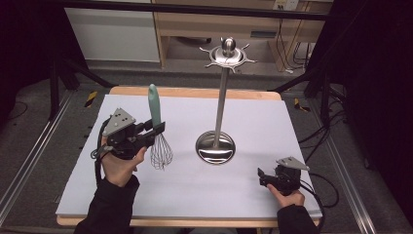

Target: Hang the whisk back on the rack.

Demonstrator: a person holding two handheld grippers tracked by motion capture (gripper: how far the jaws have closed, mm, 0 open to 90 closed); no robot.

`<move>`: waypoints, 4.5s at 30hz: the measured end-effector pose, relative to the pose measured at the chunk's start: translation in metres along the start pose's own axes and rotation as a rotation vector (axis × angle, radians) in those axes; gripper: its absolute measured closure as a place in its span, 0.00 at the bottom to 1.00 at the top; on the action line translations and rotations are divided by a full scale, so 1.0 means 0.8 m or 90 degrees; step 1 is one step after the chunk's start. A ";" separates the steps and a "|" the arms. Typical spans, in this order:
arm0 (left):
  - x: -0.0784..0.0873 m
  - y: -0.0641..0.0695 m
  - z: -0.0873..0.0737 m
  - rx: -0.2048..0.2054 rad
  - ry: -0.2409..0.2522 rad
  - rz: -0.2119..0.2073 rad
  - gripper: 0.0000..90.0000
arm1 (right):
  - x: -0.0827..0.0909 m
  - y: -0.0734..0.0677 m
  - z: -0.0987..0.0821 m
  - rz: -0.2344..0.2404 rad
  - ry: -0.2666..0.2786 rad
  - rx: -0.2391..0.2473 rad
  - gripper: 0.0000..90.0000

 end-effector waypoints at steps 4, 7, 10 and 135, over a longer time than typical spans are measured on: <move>-0.002 0.003 0.009 -0.004 0.008 -0.004 0.76 | 0.000 0.000 0.000 -0.001 0.001 0.000 0.11; -0.002 0.005 0.014 -0.007 0.017 -0.008 0.76 | 0.000 0.000 0.001 0.000 0.002 -0.003 0.11; -0.004 0.008 0.018 -0.011 0.019 -0.010 0.76 | 0.000 0.001 0.001 -0.002 0.003 -0.005 0.11; -0.138 0.075 0.058 -0.102 -0.011 -0.044 0.66 | 0.001 0.002 0.005 0.001 0.012 -0.010 0.11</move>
Point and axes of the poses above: each handheld gripper's, and its own axes: x roughly backward along the jaws, z roughly out of its top, y roughly to its right, the point moved 6 cm from there along -x, roughly forward along the jaws, and after that the axes turned 8 degrees about x, right-handed, at the moved point
